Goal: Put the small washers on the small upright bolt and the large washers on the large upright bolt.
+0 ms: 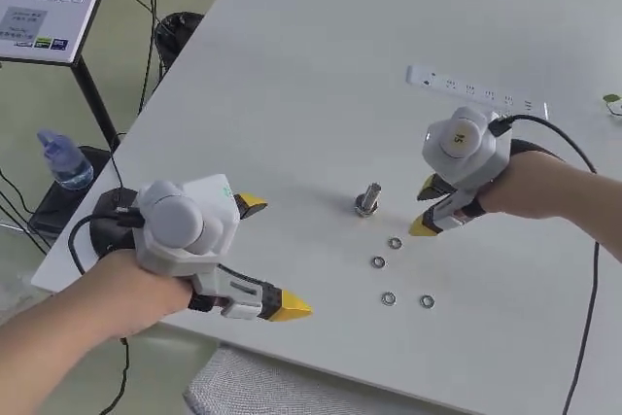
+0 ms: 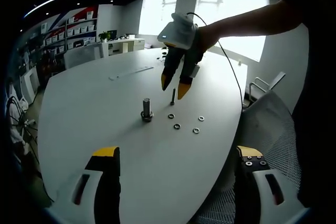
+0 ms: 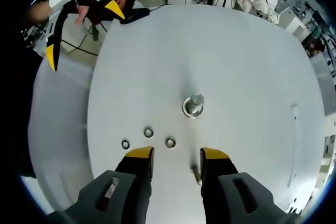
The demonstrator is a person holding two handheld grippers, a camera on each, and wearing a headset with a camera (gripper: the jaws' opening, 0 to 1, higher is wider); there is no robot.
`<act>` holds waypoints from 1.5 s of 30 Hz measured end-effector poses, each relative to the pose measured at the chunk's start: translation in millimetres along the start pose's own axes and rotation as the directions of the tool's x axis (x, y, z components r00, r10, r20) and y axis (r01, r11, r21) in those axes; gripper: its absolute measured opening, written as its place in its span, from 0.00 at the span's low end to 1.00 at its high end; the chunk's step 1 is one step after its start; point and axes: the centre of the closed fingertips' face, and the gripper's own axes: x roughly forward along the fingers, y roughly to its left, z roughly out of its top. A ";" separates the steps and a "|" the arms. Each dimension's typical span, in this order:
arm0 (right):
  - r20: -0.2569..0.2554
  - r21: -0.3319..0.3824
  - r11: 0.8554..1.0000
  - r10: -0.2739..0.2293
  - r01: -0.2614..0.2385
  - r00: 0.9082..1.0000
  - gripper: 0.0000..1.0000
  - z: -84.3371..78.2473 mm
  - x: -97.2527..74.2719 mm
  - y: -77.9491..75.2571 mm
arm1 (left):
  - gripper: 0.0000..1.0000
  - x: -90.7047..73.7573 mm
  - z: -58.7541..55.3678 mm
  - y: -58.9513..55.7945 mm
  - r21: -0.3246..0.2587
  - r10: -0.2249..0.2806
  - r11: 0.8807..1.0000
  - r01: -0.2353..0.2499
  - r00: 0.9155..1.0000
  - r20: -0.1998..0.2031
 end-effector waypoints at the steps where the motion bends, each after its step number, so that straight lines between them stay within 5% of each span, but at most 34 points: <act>1: 0.009 0.001 1.000 -0.004 0.004 1.000 0.36 1.8 1.1 -0.5 | 0.90 0.1 -0.1 0.3 0.000 0.001 1.000 -0.001 1.000 0.000; 30: 0.008 0.016 1.000 -0.024 0.024 1.000 0.31 -15.6 56.7 5.6 | 0.89 -3.2 4.0 3.1 -0.004 0.018 1.000 -0.018 1.000 0.012; 45: -0.025 -0.009 0.999 -0.034 0.034 0.999 0.29 -23.2 68.2 2.4 | 0.86 -7.3 -0.7 5.3 -0.011 0.018 1.000 -0.018 1.000 0.002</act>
